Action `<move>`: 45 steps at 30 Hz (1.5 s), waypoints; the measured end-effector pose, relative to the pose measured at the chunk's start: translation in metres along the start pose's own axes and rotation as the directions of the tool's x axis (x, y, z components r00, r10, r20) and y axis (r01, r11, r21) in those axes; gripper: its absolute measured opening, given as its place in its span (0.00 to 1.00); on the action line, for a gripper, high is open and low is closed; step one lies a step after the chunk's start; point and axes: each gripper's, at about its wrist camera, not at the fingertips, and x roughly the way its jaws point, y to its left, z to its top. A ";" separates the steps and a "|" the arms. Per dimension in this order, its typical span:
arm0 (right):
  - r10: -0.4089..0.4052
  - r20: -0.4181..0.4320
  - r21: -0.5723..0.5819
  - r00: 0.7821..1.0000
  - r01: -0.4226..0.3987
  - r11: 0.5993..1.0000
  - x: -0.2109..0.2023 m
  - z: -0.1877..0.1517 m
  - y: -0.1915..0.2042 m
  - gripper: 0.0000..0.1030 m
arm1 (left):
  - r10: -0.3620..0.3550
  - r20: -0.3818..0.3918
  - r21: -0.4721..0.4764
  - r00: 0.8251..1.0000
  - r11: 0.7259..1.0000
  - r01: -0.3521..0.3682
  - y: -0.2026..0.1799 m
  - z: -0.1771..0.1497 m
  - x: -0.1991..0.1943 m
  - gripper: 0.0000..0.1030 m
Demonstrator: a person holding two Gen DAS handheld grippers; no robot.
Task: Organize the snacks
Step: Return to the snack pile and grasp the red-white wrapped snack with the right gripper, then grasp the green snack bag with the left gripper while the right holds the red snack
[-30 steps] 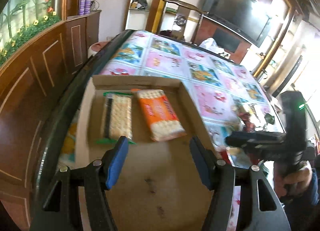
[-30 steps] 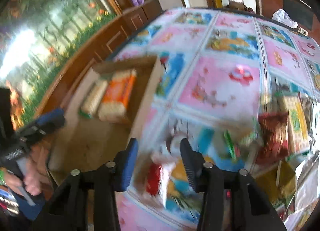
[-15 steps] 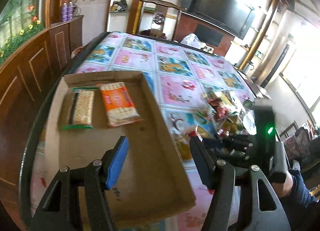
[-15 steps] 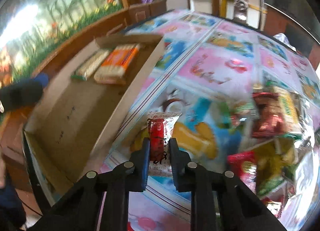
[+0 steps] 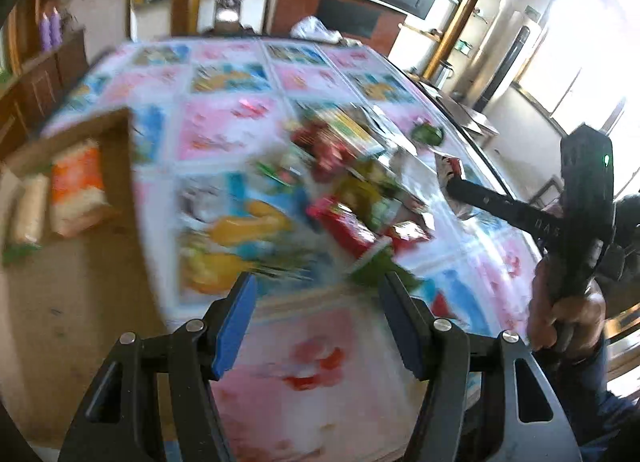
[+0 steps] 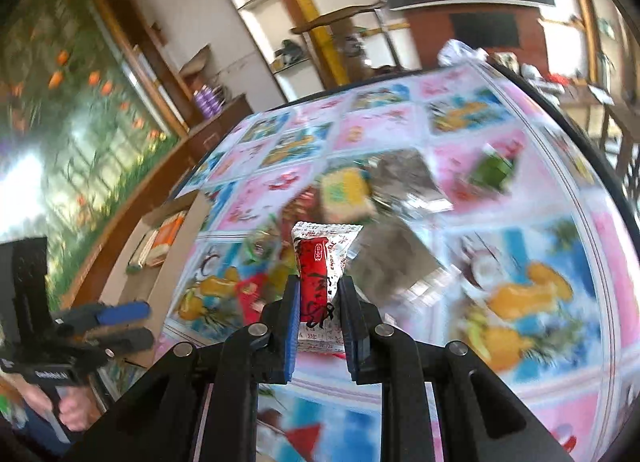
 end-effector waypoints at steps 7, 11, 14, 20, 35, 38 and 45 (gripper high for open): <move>0.043 0.013 0.007 0.999 -0.043 0.999 0.004 -0.013 -0.014 0.19 | -0.051 -0.042 -0.148 0.998 0.988 0.045 -0.021 -0.004 0.038 0.61; 0.065 0.033 -0.009 0.997 -0.065 0.998 -0.001 -0.011 -0.013 0.19 | 0.009 -0.095 -0.102 0.995 0.995 -0.018 -0.042 -0.008 0.059 0.61; 0.077 0.037 -0.019 0.996 -0.076 0.997 -0.002 -0.013 -0.012 0.19 | 0.097 -0.057 -0.039 0.994 0.994 -0.100 -0.055 -0.008 0.065 0.61; 0.096 0.035 -0.063 0.995 -0.094 0.994 -0.003 -0.016 -0.003 0.20 | 0.180 -0.012 0.037 0.984 0.983 -0.179 -0.056 -0.006 0.070 0.42; 0.053 0.035 -0.073 0.998 -0.051 0.996 0.000 -0.017 0.001 0.20 | 0.144 0.083 0.057 0.986 0.987 -0.149 -0.050 -0.011 0.046 0.41; -0.005 0.047 -0.081 0.999 0.009 0.997 0.000 -0.016 0.003 0.20 | 0.155 0.101 0.074 0.983 0.984 -0.162 -0.053 -0.011 0.045 0.41; -0.219 0.130 -0.162 0.967 0.238 0.958 -0.004 -0.017 0.018 0.19 | 0.167 0.122 0.082 0.978 0.981 -0.177 -0.054 -0.011 0.042 0.41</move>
